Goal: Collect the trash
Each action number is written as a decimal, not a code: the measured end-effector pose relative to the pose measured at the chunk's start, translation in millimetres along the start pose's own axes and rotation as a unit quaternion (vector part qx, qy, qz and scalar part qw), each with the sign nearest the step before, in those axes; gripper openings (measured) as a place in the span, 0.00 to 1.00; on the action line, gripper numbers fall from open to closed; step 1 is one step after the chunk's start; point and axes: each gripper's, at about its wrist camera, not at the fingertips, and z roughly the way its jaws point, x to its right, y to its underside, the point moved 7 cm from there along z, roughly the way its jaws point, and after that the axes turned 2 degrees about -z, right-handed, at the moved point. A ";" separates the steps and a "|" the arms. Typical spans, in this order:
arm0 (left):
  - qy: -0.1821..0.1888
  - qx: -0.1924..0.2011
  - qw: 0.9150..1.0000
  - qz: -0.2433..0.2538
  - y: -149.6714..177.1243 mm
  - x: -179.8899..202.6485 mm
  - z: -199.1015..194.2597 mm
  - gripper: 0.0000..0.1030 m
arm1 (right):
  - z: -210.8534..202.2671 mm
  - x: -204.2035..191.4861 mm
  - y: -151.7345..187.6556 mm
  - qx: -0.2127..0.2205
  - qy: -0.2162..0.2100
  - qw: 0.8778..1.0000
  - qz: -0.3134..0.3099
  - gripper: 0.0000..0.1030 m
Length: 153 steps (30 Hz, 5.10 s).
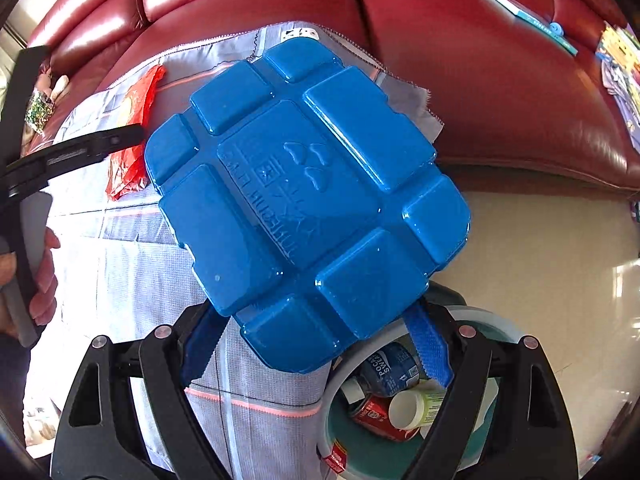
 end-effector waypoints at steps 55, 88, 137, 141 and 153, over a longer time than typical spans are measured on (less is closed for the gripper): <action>0.183 -0.056 0.927 0.323 255.6 290.4 -81.3 0.13 | -42.9 195.2 215.0 -0.019 -0.026 0.977 0.209 0.87; 0.168 0.020 0.947 0.274 254.8 276.6 -107.1 0.96 | -86.9 164.4 227.0 0.018 -0.025 0.982 0.188 0.94; 0.072 0.091 0.968 0.222 302.3 174.0 -185.7 0.96 | -151.4 46.9 284.5 0.060 0.106 0.989 0.085 0.94; 0.074 0.088 0.968 0.224 302.8 175.1 -185.7 0.96 | -149.0 48.8 285.0 0.059 0.108 0.989 0.086 0.94; 0.084 0.082 0.967 0.227 304.6 177.8 -181.2 0.96 | -142.6 53.2 282.7 0.052 0.107 0.989 0.088 0.94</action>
